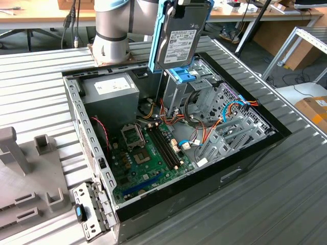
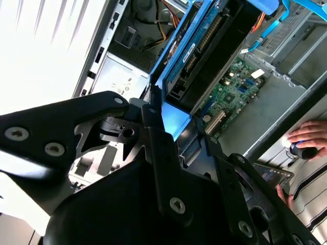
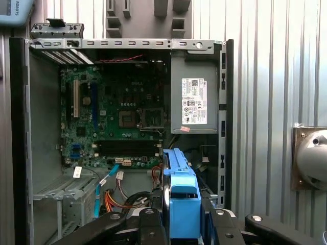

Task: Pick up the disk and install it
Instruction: 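Pick up the disk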

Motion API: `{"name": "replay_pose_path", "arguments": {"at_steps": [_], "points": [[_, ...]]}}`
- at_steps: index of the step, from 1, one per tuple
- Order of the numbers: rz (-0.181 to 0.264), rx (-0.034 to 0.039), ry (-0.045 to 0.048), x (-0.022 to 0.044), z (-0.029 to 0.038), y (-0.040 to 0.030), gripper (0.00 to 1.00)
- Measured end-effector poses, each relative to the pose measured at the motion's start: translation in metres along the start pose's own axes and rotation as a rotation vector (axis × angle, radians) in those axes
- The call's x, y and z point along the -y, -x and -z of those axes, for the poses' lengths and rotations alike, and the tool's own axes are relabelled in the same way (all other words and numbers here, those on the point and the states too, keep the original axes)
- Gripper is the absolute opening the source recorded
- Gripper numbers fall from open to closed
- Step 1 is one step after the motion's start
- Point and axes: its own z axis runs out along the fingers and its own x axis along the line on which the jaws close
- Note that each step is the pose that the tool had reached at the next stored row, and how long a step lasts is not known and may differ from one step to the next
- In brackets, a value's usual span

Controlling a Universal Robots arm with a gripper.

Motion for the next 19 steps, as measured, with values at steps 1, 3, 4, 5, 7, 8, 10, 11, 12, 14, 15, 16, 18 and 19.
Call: {"name": "replay_pose_path", "arguments": {"at_steps": [1, 3, 4, 5, 7, 8, 10, 11, 12, 14, 15, 16, 18, 19], "points": [[0.000, 0.0001, 0.0000, 0.0003, 0.0000, -0.0004, 0.36], [0.000, 0.0000, 0.0001, 0.0016, 0.0001, -0.0033, 0.36], [0.000, -0.0001, 0.0000, 0.0022, 0.0001, -0.0047, 0.36], [0.000, 0.0001, 0.0000, 0.0027, 0.0000, -0.0060, 0.36], [0.000, 0.0000, 0.0000, 0.0032, 0.0001, -0.0074, 0.36], [0.000, 0.0000, 0.0000, 0.0035, 0.0001, -0.0082, 0.36], [0.000, 0.0001, 0.0000, 0.0038, 0.0000, -0.0093, 0.36], [0.000, 0.0000, 0.0000, 0.0039, 0.0001, -0.0101, 0.36], [0.000, 0.0001, 0.0000, 0.0040, 0.0000, -0.0104, 0.36], [0.000, -0.0001, 0.0001, 0.0040, 0.0001, -0.0108, 0.36], [0.000, -0.0001, 0.0001, 0.0040, 0.0001, -0.0109, 0.36], [0.000, 0.0000, 0.0000, 0.0040, 0.0001, -0.0109, 0.36], [0.000, 0.0000, 0.0000, 0.0040, 0.0001, -0.0109, 0.36], [0.000, 0.0000, 0.0000, 0.0040, 0.0001, -0.0109, 0.36]]}}
